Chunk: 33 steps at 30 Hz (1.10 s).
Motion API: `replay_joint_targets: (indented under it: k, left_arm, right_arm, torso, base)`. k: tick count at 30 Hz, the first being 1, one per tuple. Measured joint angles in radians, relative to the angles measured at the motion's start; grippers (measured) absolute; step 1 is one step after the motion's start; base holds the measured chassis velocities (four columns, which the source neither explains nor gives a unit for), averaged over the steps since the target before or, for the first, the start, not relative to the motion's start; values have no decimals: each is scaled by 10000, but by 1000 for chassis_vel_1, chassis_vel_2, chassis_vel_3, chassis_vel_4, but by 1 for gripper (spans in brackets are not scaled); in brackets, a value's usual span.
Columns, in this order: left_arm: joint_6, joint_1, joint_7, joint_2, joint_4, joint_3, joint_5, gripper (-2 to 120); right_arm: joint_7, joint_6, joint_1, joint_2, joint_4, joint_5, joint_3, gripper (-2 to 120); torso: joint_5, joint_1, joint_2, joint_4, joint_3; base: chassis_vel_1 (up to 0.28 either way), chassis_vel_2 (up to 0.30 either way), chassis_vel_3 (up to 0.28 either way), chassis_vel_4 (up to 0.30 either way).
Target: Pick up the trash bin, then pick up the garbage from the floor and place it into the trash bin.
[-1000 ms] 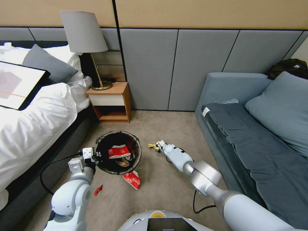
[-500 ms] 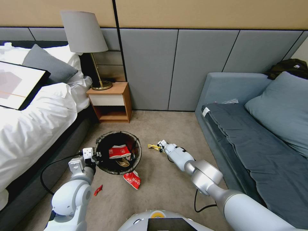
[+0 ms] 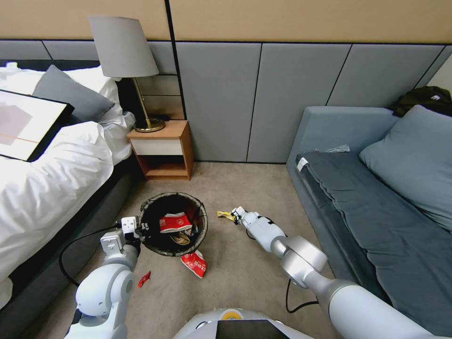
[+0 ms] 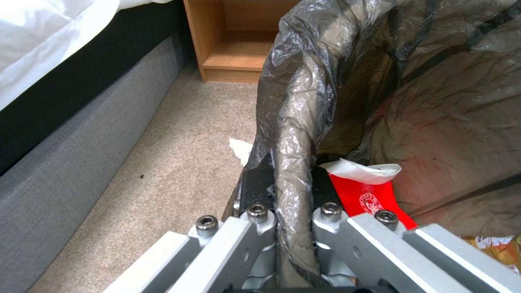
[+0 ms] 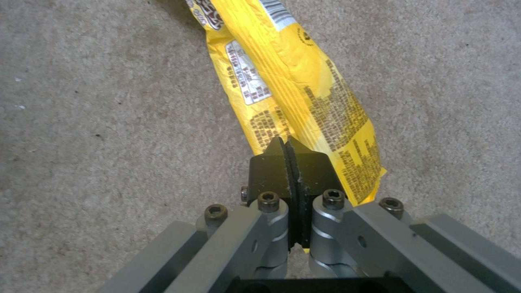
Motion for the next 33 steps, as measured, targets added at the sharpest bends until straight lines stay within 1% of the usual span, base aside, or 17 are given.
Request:
replay_joint_targets:
  k: [7, 10, 11, 13, 14, 17, 18, 19, 20, 22, 24, 25, 26, 28, 29, 32, 33]
  left_arm:
    - [0, -14, 0, -3, 45, 0, 6, 0]
    - [0, -54, 0, 1, 95, -34, 10, 0]
    - [0, -54, 0, 1, 95, -34, 10, 0]
    - [0, -83, -3, 18, 122, -40, 10, 0]
    - [0, -83, -3, 18, 122, -40, 10, 0]
    - [0, -154, -13, 43, 211, -45, 1, 0]
    - [0, -154, -13, 43, 211, -45, 1, 0]
    - [0, -173, -14, 48, 238, -46, 0, 0]
    - [0, -197, -17, 56, 271, -45, -8, 0]
    - [0, -211, -19, 63, 297, -40, -11, 0]
    - [0, -240, -24, 71, 346, -25, -16, 0]
    - [0, -240, -24, 71, 346, -25, -16, 0]
    - [0, -258, -25, 75, 361, -18, -18, 0]
    - [0, -273, -26, 83, 370, -7, -23, 0]
    - [0, -273, -26, 83, 370, -7, -23, 0]
    - [0, -287, -29, 105, 372, -16, -36, 0]
    - [0, -287, -29, 105, 372, -16, -36, 0]
  right_arm:
    - [0, -132, -57, -110, 203, 6, 0, 0]
    - [-12, -418, -273, -503, 1063, 223, -82, 15]
    - [-12, -418, -273, -503, 1063, 223, -82, 15]
    - [-7, -567, -302, -652, 1434, 295, -131, 24]
    - [-7, -567, -302, -652, 1434, 295, -131, 24]
    - [166, -720, -290, -792, 1897, 505, -163, 39]
    - [166, -720, -290, -792, 1897, 505, -163, 39]
    - [231, -725, -289, -811, 1993, 638, -165, 44]
    - [290, -608, -302, -842, 2118, 930, -166, 52]
    - [302, -465, -333, -866, 2185, 1127, -171, 54]
    - [283, -250, -417, -956, 2357, 1441, -210, 65]
    - [283, -250, -417, -956, 2357, 1441, -210, 65]
    - [279, -216, -452, -1011, 2453, 1493, -221, 71]
    - [267, -189, -489, -1072, 2510, 1486, -237, 80]
    - [267, -189, -489, -1072, 2510, 1486, -237, 80]
    - [269, -120, -593, -1185, 2639, 1348, -238, 96]
    - [269, -120, -593, -1185, 2639, 1348, -238, 96]
  torso:
    - [0, 0, 0, 1, 0]
    - [1, 0, 0, 1, 0]
    - [1, 0, 0, 1, 0]
    - [-1, 0, 0, -3, 0]
    - [-1, 0, 0, -3, 0]
    - [0, 0, 0, 1, 0]
    - [0, 0, 0, 1, 0]
    - [0, 0, 0, 1, 0]
    - [0, -1, 0, 2, 0]
    - [0, 0, 0, 1, 0]
    - [0, 0, 0, 1, 0]
    - [0, 0, 0, 1, 0]
    - [-1, 0, 0, 0, 0]
    - [0, 0, 0, 0, 0]
    - [0, 0, 0, 0, 0]
    - [1, 0, 0, 0, 0]
    - [1, 0, 0, 0, 0]
  base:
    - [0, 0, 0, 0]
    - [0, 0, 0, 0]
    - [0, 0, 0, 0]
    - [0, 0, 0, 0]
    - [0, 0, 0, 0]
    - [0, 0, 0, 0]
    - [0, 0, 0, 0]
    - [0, 0, 0, 0]
    - [0, 0, 0, 0]
    - [0, 0, 0, 0]
    - [0, 0, 0, 0]
    - [0, 0, 0, 0]
    - [0, 0, 0, 0]
    - [0, 0, 0, 0]
    - [0, 0, 0, 0]
    - [0, 0, 0, 0]
    - [0, 0, 0, 0]
